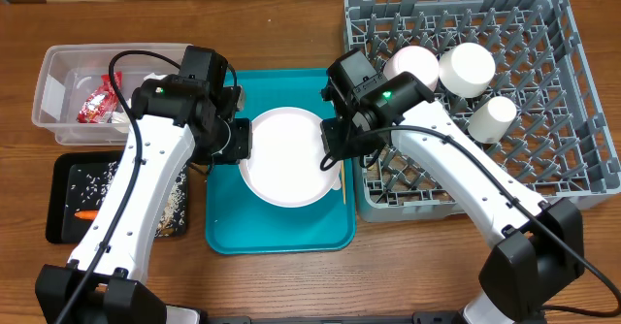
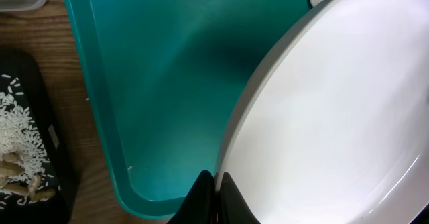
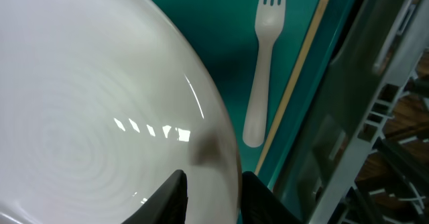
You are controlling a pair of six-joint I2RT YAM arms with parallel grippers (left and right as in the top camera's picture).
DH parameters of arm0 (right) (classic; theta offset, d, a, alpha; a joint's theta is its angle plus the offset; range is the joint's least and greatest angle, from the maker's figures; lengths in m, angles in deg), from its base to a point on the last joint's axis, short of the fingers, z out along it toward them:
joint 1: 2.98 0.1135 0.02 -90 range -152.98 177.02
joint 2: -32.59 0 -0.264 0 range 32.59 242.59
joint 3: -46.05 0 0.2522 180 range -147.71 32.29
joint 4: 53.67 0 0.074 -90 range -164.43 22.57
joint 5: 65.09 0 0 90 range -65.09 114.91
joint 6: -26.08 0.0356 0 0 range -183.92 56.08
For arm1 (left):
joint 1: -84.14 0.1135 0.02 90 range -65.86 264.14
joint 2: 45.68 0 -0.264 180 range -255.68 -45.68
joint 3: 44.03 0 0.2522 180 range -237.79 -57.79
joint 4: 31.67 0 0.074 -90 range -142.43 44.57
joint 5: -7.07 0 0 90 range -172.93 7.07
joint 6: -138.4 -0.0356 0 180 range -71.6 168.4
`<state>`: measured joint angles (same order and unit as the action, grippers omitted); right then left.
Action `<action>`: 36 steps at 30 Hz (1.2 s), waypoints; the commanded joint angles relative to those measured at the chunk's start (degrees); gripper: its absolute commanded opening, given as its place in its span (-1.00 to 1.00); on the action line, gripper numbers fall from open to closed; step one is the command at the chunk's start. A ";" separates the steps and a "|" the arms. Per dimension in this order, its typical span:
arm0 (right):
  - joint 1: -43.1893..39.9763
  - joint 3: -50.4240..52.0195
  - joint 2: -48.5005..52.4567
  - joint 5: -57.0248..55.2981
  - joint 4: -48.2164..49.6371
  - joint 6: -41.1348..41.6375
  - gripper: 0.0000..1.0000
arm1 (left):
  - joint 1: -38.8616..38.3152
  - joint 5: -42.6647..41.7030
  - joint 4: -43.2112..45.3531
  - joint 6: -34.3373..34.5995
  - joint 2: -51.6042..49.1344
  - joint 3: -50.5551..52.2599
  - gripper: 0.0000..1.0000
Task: Sort waste into correct bins and load items into the dishwasher
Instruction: 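Release the left gripper and carry the plate right over the rack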
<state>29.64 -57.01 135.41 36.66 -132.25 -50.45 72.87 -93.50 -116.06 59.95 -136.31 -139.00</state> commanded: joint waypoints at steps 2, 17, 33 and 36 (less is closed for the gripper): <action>-0.13 3.45 0.17 -0.15 1.99 0.07 -0.42 | 0.11 -1.53 0.37 -1.27 1.18 -1.31 -0.92; -2.19 1.09 0.15 -0.11 2.05 0.07 -0.93 | 0.09 -1.57 0.37 -1.27 1.18 -1.31 -0.92; -7.52 0.28 -0.39 -0.15 2.58 0.07 -0.92 | 0.11 -5.79 2.29 -1.29 1.18 -3.04 1.00; -9.99 -0.94 -1.03 -0.15 2.03 0.09 -0.92 | 0.11 -5.49 2.29 -1.29 1.18 -3.06 1.00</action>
<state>21.53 -55.15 135.43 36.64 -130.08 -50.16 72.94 -97.98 -113.92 59.53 -136.31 -140.60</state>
